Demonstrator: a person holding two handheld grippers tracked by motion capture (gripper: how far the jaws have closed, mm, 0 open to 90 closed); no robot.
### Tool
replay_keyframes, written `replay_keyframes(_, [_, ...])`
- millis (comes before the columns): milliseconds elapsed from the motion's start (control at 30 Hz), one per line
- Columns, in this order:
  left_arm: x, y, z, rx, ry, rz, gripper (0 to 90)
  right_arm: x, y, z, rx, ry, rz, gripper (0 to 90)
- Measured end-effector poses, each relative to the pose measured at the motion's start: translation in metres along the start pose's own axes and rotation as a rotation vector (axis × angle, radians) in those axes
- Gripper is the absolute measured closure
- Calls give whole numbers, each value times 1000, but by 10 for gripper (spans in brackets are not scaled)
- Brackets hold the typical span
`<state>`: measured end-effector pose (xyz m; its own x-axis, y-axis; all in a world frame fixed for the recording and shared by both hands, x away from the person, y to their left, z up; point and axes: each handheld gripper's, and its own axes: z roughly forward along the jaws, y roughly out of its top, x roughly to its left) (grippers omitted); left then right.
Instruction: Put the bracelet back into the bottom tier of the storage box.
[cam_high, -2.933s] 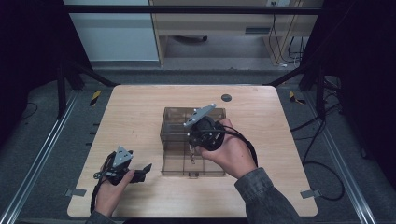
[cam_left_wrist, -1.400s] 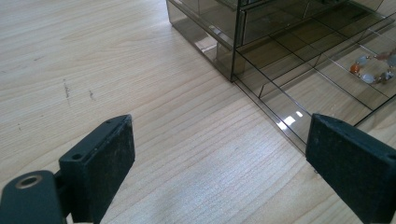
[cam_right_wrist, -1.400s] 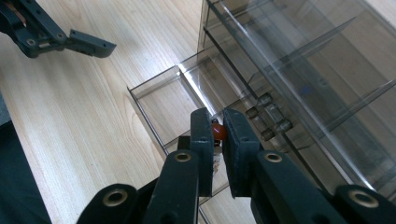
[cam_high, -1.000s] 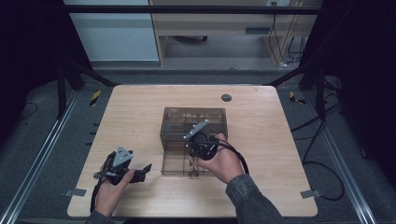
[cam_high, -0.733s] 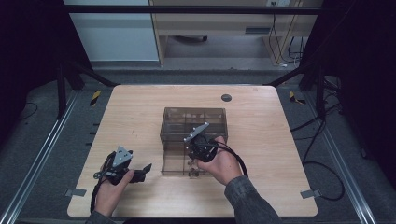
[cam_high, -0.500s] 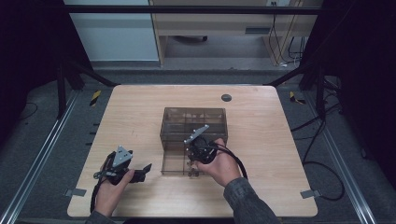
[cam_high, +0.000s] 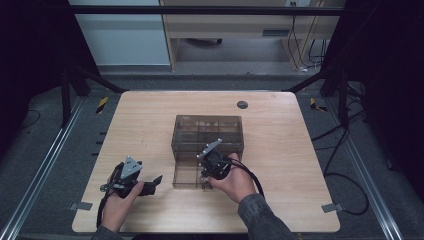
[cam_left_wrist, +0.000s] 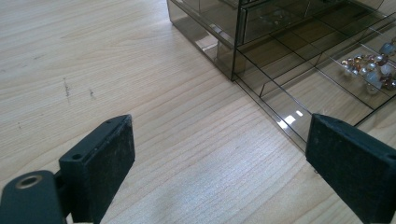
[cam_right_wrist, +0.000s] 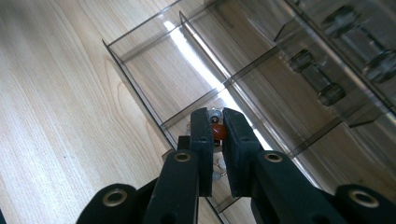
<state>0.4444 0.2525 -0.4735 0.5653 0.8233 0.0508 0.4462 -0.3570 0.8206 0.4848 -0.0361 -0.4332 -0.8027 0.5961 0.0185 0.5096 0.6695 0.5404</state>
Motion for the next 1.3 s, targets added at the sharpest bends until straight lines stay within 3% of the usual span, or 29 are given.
replay_keyframes(233, [0, 0, 0, 0, 0, 0, 79, 0, -1, 4, 11, 1, 2, 828])
replay_keyframes(300, [0, 0, 0, -1, 0, 0, 79, 0, -1, 4, 10, 2, 3, 810])
replay_keyframes(333, [0, 0, 0, -1, 0, 0, 79, 0, -1, 4, 7, 1, 7, 754])
replay_keyframes(1300, [0, 1, -1, 12, 4, 0, 79, 6, -6, -20, -84, -43, 52, 834])
